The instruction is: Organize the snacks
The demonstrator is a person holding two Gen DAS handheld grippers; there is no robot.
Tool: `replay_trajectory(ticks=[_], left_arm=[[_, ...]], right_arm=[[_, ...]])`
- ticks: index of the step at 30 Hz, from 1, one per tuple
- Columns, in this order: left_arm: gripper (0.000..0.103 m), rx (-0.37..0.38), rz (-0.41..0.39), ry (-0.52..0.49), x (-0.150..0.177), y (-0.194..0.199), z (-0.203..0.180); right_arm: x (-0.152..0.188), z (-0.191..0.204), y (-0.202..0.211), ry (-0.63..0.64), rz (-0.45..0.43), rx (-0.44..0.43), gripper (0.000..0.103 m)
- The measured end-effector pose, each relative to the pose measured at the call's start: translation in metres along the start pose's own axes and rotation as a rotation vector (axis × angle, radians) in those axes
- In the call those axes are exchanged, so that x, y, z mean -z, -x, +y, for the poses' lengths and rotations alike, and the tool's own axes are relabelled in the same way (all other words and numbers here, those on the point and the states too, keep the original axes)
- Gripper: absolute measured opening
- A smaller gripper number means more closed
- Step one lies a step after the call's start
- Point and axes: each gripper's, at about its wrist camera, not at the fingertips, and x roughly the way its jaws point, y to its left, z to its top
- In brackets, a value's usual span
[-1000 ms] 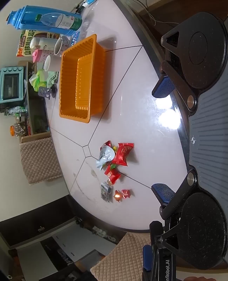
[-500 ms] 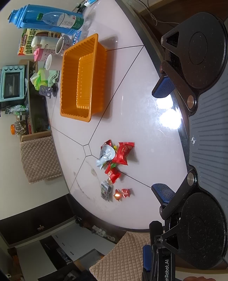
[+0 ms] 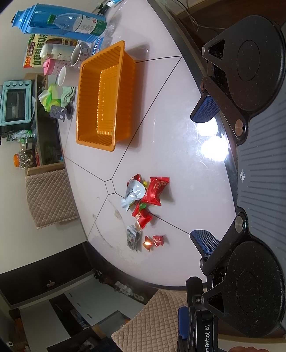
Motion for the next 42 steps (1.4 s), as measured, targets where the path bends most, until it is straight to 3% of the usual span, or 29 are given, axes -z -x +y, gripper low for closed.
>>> replay_trajectory(ticks=[42], left_arm=[[0.090,-0.021,-0.002,0.014,0.0034,-0.0015,-0.0075]], right_arm=[[0.0028,-0.0044,-0.0015,0.003,-0.002,-0.018,0.103]])
